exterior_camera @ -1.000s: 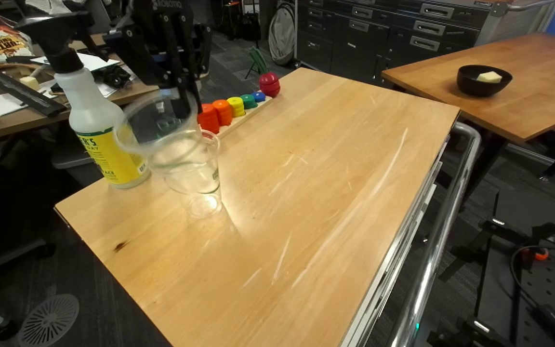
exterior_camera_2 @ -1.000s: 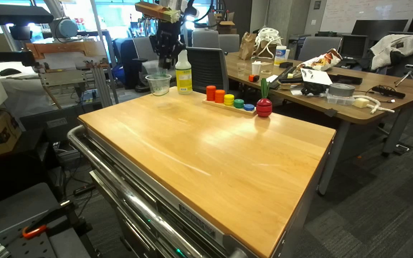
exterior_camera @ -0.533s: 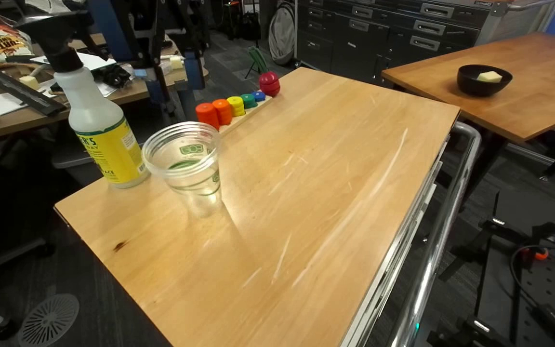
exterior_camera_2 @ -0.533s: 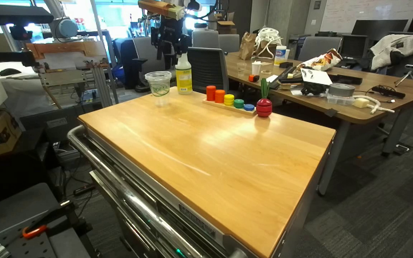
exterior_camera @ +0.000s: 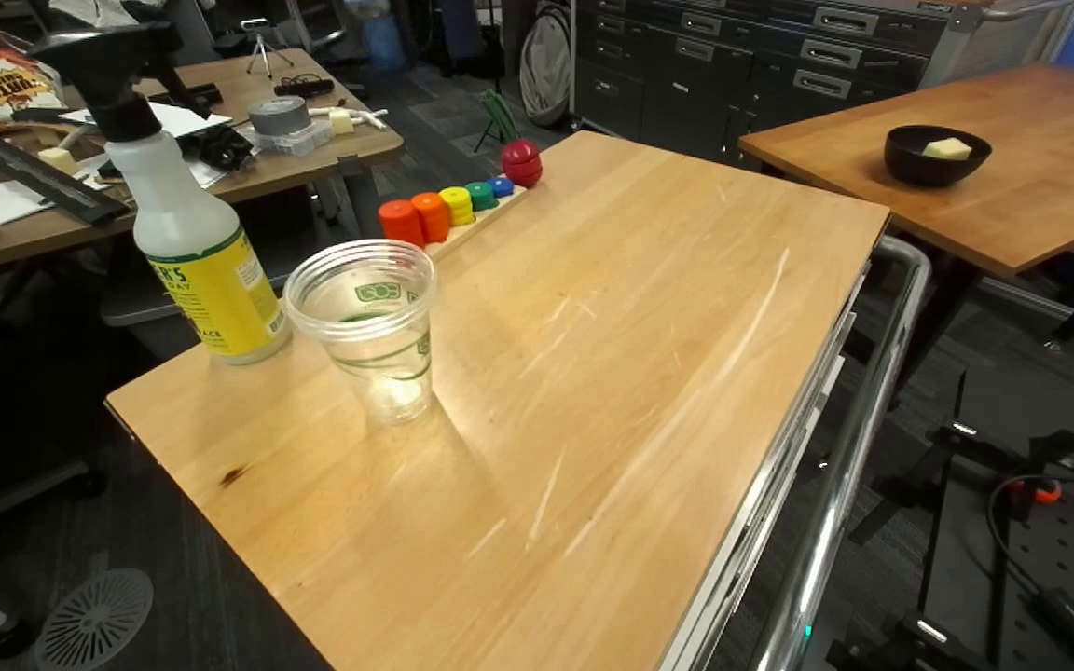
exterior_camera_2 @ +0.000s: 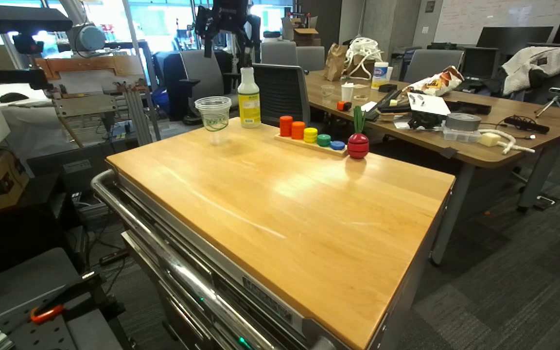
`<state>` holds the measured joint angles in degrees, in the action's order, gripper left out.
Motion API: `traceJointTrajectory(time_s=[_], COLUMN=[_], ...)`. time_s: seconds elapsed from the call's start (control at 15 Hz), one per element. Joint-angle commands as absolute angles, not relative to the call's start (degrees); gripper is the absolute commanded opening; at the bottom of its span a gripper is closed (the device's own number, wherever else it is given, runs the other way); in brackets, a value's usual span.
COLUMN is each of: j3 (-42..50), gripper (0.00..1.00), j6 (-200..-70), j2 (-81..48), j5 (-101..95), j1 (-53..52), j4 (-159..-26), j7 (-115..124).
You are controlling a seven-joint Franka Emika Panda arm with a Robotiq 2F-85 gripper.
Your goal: Stack the cups
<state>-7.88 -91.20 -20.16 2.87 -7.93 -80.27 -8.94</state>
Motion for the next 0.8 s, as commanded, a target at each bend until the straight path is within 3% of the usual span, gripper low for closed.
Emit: traceJointTrajectory(time_s=[0.0, 0.47, 0.6, 0.73], j3=[-6.8, -1.1, -1.0, 0.6], gripper=[1.00, 1.00, 1.00, 1.00], j6=[-90.6, -95.2, -91.9, -92.0], j2=[-8.1, 11.6, 7.5, 11.0], j5=[0.6, 5.3, 4.1, 5.3], j1=[-6.3, -0.9, -1.6, -0.7], j4=[-89.7, -107.3, -102.4, -105.9], j7=[-11.8, -12.0, -11.9, -11.9])
